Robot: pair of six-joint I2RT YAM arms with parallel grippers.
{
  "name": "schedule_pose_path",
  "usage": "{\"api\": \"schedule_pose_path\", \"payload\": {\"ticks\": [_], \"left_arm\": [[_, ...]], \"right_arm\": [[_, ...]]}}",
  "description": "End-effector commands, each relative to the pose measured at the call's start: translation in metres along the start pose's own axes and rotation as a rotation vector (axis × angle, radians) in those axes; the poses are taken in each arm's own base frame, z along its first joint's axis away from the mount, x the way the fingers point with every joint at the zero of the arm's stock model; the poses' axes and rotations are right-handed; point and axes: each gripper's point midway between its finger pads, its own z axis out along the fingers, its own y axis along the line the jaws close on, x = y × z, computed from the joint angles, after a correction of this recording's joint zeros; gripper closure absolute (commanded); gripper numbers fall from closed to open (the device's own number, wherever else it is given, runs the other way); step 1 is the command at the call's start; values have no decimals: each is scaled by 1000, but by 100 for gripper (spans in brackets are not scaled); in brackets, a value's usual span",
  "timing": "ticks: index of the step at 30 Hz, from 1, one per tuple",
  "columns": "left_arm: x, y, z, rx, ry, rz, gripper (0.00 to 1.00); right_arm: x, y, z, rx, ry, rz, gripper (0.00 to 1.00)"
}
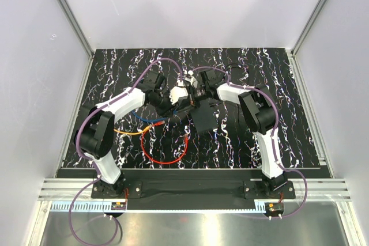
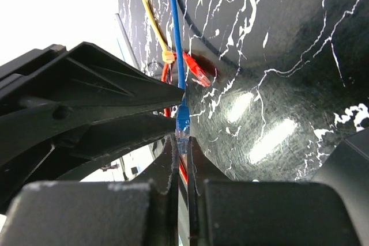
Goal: Insert the plug into the switch port
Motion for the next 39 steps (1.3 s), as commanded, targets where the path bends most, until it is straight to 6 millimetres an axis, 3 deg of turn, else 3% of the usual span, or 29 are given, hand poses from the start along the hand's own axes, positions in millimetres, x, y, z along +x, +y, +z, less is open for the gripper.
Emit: {"api": "schedule_pose_path", "payload": {"ticks": [1, 7, 15, 16, 17, 18, 21, 26, 30, 34, 39], "left_arm": [[-9, 10, -3, -43, -31, 55, 62], [-7, 8, 1, -34, -32, 57, 66], [-7, 12, 3, -42, -32, 68, 96], [-5, 12, 5, -33, -22, 69, 99], [-7, 14, 5, -34, -23, 72, 100], [-8, 15, 6, -28, -19, 67, 100], [-7, 17, 9, 4, 12, 58, 100], [3, 23, 23, 34, 81, 12, 100], [0, 36, 32, 22, 130, -30, 100], [3, 39, 41, 34, 179, -57, 100], [4, 39, 47, 59, 196, -63, 100]], "right_arm": [[-7, 27, -5, -59, -19, -47, 100], [-8, 28, -7, -73, -22, -33, 100], [-6, 28, -10, -78, -22, -28, 100], [-8, 26, -11, -73, -26, -22, 97], [-9, 24, -14, -63, -27, -15, 76], [-12, 21, -17, -42, -37, -39, 66], [-17, 5, -40, 28, -53, 1, 46], [-34, -15, -90, 131, -126, -4, 45], [-50, -37, -132, 336, -202, -94, 45], [-56, -58, -153, 519, -212, -148, 46], [-68, -72, -151, 554, -202, -154, 47]]}}
